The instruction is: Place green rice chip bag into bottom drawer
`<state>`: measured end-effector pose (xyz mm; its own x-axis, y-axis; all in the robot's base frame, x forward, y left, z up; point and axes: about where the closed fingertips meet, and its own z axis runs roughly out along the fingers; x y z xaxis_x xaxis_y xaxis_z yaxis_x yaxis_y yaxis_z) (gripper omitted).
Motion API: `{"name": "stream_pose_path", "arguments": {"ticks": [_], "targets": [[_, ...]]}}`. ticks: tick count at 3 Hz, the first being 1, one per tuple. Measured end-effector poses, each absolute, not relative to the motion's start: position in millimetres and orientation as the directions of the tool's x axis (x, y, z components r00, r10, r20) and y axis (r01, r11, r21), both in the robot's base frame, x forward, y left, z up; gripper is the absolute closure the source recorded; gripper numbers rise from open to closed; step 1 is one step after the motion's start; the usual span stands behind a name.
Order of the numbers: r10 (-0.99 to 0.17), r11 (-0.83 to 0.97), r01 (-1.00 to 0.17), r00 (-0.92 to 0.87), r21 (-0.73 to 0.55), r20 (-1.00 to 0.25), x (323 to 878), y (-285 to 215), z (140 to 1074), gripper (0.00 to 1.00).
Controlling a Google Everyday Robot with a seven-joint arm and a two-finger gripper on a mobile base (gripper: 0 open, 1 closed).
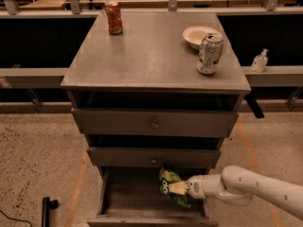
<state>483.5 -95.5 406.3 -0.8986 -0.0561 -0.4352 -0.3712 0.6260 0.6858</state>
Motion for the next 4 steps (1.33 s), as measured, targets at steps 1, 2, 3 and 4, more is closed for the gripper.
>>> {"name": "stream_pose_path", "arguments": {"ticks": [1,2,3,4], "targets": [[-0.044,0.633,-0.344,-0.911,0.694,-0.411,499.3,-88.3,368.3,0.86],[-0.036,0.635,-0.309,-0.928,0.708,-0.372,506.4,-81.5,331.9,0.62],[-0.034,0.664,-0.276,-0.940,0.695,-0.341,508.1,-80.5,312.2,0.40],[-0.017,0.687,-0.264,-0.937,0.677,-0.348,506.7,-81.6,309.2,0.16]]}}
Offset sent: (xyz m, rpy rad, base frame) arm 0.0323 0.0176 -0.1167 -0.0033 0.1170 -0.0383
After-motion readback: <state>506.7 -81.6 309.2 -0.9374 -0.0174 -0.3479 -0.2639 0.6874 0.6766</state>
